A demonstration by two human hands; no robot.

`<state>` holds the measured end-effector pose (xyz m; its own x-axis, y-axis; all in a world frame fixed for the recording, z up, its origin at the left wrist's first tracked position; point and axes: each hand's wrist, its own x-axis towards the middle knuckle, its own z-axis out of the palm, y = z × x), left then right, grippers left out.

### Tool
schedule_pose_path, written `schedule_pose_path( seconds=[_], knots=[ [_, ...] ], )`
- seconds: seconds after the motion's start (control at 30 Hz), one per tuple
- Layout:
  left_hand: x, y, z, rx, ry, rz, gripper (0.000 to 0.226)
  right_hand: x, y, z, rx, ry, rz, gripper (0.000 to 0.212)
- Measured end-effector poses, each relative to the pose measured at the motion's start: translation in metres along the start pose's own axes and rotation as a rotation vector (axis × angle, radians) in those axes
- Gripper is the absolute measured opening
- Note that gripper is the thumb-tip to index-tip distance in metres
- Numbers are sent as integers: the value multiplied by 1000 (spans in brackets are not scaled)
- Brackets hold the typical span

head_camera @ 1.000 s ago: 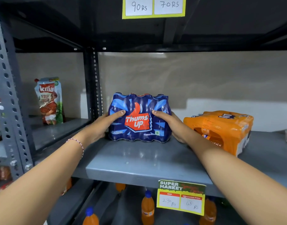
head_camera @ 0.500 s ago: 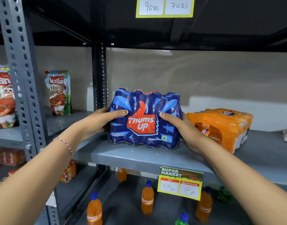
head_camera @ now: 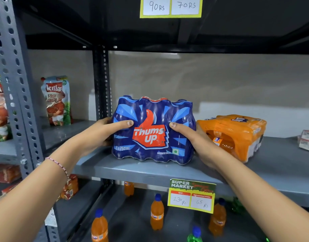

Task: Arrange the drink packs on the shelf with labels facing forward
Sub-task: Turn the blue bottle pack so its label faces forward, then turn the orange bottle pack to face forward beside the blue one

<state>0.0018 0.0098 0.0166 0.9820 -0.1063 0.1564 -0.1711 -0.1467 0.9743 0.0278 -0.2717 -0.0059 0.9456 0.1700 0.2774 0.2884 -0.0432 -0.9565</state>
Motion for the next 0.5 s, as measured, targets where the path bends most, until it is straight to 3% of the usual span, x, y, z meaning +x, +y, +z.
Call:
schedule_pose_path(
  seconds=[0.27, 0.33, 0.4, 0.43, 0.5],
  knots=[
    [0, 4, 1, -53, -28, -10, 101, -2, -6, 5, -1, 29, 30, 71],
    [-5, 8, 5, -92, -20, -22, 103, -7, -11, 6, 2, 31, 44, 97],
    [-12, 12, 16, -35, 103, 61, 101, -10, -15, 1, -11, 43, 42, 137],
    [-15, 13, 22, 42, 242, 179, 91, -14, -21, -5, -43, 53, -6, 139],
    [-28, 18, 43, 141, 549, 562, 61, -21, -35, -28, -103, 118, -137, 114]
  ],
)
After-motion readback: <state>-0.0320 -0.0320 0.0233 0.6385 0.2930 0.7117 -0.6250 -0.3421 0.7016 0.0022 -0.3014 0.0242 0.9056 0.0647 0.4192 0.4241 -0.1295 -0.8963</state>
